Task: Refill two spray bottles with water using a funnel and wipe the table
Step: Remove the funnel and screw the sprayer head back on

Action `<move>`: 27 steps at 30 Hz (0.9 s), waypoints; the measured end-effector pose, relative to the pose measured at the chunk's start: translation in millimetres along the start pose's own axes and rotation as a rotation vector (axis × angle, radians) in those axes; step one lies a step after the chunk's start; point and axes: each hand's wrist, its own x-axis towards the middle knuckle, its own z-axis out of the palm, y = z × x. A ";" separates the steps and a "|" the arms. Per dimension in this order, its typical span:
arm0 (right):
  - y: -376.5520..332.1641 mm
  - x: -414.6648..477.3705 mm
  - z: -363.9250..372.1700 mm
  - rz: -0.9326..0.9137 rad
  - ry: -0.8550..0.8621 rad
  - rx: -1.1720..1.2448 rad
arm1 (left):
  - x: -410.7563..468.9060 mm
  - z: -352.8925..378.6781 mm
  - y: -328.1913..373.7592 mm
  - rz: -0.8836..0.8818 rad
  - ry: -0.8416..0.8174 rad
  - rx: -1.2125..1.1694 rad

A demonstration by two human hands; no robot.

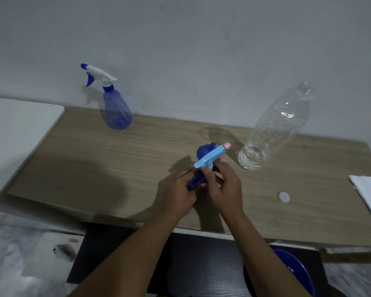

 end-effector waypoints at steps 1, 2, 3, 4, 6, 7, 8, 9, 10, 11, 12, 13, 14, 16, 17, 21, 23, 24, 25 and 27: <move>0.0 1.1 0.7 0.025 0.010 0.006 | 0.0 0.0 0.2 0.005 -0.004 0.004; -0.4 1.9 1.9 0.058 0.026 0.017 | -0.2 -0.1 0.2 -0.001 -0.004 0.012; -0.5 2.5 3.1 0.086 0.041 0.028 | -0.6 -0.2 0.4 -0.012 -0.002 0.014; 0.2 1.9 3.9 0.103 0.051 0.037 | -1.3 -0.4 0.9 -0.022 -0.001 0.009; 2.0 -0.2 4.3 0.108 0.053 0.052 | -2.0 -1.2 2.8 -0.011 0.008 0.016; 3.2 -1.7 4.0 0.096 0.043 0.050 | -2.3 -2.0 4.0 0.011 0.012 0.032; 4.4 -2.8 3.3 0.074 0.025 0.040 | -2.4 -2.6 5.5 0.036 0.007 0.047; 5.5 -2.9 2.5 0.049 0.011 0.026 | -2.2 -3.3 6.9 0.058 0.002 0.061; 6.9 -1.9 2.1 0.031 0.006 0.005 | -1.8 -3.5 7.4 0.072 0.004 0.068; 8.3 -0.6 2.3 0.024 0.009 -0.024 | -1.5 -3.2 7.5 0.078 0.012 0.066; 9.7 0.5 3.1 0.026 0.018 -0.057 | -1.6 -2.8 7.6 0.076 0.021 0.058; 10.9 0.9 4.2 0.030 0.031 -0.090 | -1.9 -2.2 7.9 0.063 0.028 0.048; 11.9 0.2 5.2 0.034 0.044 -0.115 | -2.7 -1.8 8.1 0.052 0.027 0.042; 12.2 -1.4 5.9 0.038 0.071 -0.136 | -3.9 -2.1 9.0 0.061 0.025 0.064; 11.1 -1.7 5.2 0.045 0.074 -0.132 | -4.0 -2.8 9.7 0.068 0.024 0.081; 4.3 2.0 -1.9 0.086 -0.021 -0.111 | -5.0 -3.4 14.5 0.045 0.001 0.128; 2.7 4.3 -3.9 0.098 -0.031 -0.130 | -6.4 -4.5 16.1 0.023 0.001 0.146; 2.4 5.4 -3.8 0.110 -0.024 -0.135 | -6.6 -5.9 15.8 0.035 -0.007 0.157; 2.0 5.9 -3.3 0.120 -0.019 -0.139 | -6.7 -7.4 15.0 0.058 -0.023 0.171; 2.1 5.8 -0.9 0.113 -0.018 -0.163 | -6.0 -9.7 13.9 0.079 -0.046 0.198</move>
